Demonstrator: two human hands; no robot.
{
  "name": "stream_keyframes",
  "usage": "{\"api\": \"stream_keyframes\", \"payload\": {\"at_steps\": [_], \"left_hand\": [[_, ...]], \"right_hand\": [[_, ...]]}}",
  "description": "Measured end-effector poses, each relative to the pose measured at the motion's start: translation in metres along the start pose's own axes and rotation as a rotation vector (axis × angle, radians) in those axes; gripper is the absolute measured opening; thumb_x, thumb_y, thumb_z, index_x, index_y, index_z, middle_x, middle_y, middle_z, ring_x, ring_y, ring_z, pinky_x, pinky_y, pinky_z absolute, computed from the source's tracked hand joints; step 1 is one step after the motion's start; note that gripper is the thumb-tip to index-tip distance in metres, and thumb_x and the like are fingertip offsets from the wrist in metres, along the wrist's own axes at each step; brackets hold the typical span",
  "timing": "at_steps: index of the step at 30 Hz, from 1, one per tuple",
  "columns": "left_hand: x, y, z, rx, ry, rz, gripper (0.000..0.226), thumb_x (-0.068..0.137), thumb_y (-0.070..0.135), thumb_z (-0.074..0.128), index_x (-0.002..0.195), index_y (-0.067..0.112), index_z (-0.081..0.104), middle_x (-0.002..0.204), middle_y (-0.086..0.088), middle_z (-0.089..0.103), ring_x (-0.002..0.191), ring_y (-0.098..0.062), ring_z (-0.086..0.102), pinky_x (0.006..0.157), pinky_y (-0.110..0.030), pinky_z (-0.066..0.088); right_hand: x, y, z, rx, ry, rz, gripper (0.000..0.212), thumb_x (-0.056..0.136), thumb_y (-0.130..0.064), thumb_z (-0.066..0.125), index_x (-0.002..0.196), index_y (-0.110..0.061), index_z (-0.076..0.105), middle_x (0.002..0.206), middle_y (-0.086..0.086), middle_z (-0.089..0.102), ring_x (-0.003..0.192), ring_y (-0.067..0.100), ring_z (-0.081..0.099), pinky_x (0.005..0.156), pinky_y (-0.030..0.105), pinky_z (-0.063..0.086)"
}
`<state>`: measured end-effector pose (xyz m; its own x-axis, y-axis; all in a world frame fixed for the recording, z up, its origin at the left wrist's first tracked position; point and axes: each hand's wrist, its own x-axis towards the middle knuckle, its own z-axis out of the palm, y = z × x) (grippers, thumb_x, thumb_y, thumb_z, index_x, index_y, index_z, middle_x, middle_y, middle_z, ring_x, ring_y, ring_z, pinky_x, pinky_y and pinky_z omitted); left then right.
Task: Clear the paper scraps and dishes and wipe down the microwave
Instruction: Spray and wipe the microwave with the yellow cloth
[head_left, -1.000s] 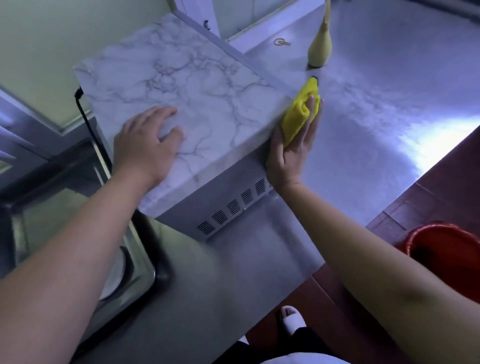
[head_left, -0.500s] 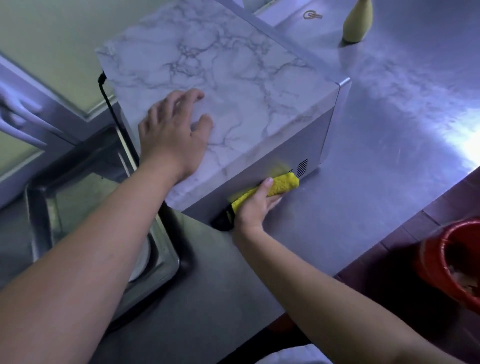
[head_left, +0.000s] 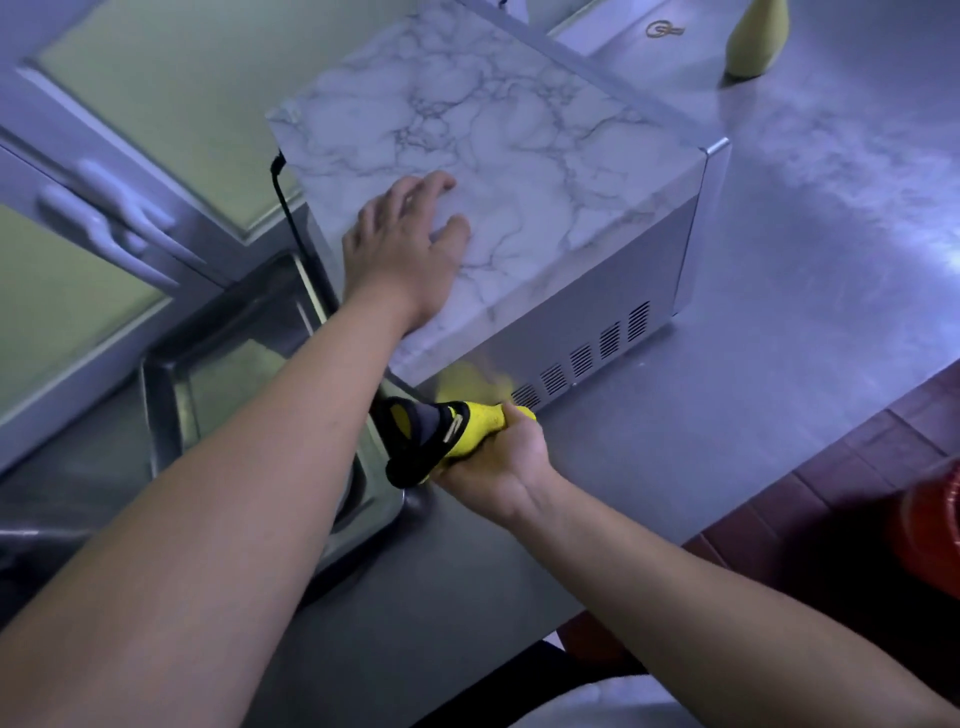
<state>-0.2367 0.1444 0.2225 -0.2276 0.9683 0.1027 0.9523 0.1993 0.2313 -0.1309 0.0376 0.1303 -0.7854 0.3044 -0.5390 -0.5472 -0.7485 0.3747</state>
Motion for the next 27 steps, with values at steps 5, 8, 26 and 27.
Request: {"api": "stream_keyframes", "payload": {"at_steps": [5,8,26,27], "left_hand": [[-0.001,-0.001,0.000,-0.006,-0.019,0.008,0.049,0.088,0.054,0.032,0.135,0.047,0.039,0.154,0.015,0.033,0.140,-0.022,0.028,0.111,-0.045,0.021],[-0.001,-0.002,0.001,-0.012,-0.017,0.012,0.049,0.089,0.054,0.032,0.137,0.047,0.039,0.155,0.015,0.032,0.141,-0.022,0.027,0.112,-0.045,0.020],[-0.001,-0.006,0.006,-0.002,0.032,0.034,0.051,0.089,0.056,0.030,0.139,0.046,0.038,0.154,0.014,0.034,0.141,-0.021,0.027,0.114,-0.046,0.020],[0.000,-0.006,0.006,0.001,0.039,0.037,0.051,0.089,0.056,0.030,0.138,0.047,0.038,0.154,0.014,0.034,0.141,-0.021,0.027,0.114,-0.046,0.021]], "right_hand": [[-0.039,-0.028,-0.067,-0.134,-0.004,-0.053,0.065,0.095,-0.055,0.047,0.122,0.000,0.068,0.136,0.021,0.060,0.135,0.038,0.048,0.115,0.057,0.028],[-0.064,-0.055,-0.091,-0.243,0.094,-0.175,0.064,0.094,-0.055,0.052,0.134,-0.006,0.062,0.129,0.018,0.065,0.116,0.037,0.063,0.104,0.053,0.043],[-0.018,-0.157,0.032,-1.347,0.403,-2.106,0.061,0.099,-0.044,0.037,0.155,-0.023,0.023,0.162,0.025,0.015,0.153,0.022,0.011,0.121,0.035,0.010],[-0.011,-0.162,0.026,-1.282,0.423,-2.141,0.062,0.100,-0.047,0.036,0.154,-0.021,0.024,0.161,0.025,0.018,0.153,0.018,0.013,0.120,0.031,0.011]]}}
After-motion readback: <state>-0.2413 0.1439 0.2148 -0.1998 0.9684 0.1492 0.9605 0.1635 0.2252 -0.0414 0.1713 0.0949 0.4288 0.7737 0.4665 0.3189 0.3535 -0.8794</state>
